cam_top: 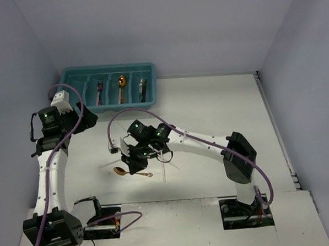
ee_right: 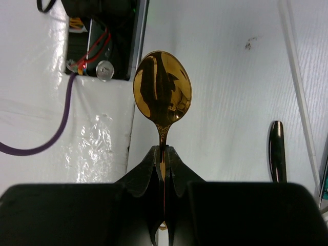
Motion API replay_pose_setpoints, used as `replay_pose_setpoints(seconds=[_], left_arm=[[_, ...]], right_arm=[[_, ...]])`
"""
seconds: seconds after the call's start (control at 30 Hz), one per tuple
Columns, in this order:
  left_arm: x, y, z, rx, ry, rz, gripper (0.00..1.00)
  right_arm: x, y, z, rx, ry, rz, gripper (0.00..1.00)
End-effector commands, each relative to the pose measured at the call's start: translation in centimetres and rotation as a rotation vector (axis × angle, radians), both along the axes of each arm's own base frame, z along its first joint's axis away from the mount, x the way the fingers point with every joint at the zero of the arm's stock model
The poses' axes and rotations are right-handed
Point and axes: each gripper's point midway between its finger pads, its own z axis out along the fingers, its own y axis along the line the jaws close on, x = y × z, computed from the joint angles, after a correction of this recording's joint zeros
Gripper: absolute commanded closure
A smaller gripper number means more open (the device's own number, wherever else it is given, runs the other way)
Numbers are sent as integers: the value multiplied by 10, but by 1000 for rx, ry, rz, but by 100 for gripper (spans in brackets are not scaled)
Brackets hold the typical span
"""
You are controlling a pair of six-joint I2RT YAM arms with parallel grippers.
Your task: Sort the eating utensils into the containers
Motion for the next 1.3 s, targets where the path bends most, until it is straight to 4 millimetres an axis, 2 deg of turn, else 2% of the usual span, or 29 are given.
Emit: replay_pose_setpoints(seconds=[0.0,0.07,0.13,0.23,0.3,0.37,0.43,0.53,0.57,0.63,0.77,0.83,0.97,1.27], left_arm=[[3,1,30,-15,-120,6,25],[-2,1,30,-62,-141,16,25],[-6,-1,34,-125,-194,24,25],[-8,-7,54,-185,-286,16,25],[-8,-16,63,-249,-324,-8,25],[-6,-26,70,-284,-342,-36,26],[0,-40,69,-260,-335,-84,27],[9,-73,70,-223,-318,-172,27],[10,-91,70,-217,-309,-215,27],[18,-118,68,-205,-278,-276,27],[34,-150,66,-220,-252,-340,28],[39,-159,64,-221,-240,-356,28],[48,-178,48,-227,-158,-424,30],[51,-199,49,-241,-165,-500,33]], right_arm=[[29,21,51,127,78,-103,100],[63,23,76,177,105,-209,100],[113,12,104,236,131,-363,100],[179,-19,130,306,137,-588,100],[224,-49,147,354,150,-776,100],[249,-68,153,378,181,-919,100],[263,-73,161,412,209,-1004,100],[279,-69,165,444,263,-1085,100],[282,-68,165,448,285,-1105,100],[288,-62,179,499,333,-1130,100],[293,-57,183,526,390,-1156,100],[293,-57,182,524,418,-1165,100],[288,-55,181,524,443,-1154,100],[287,-52,172,513,466,-1142,100]])
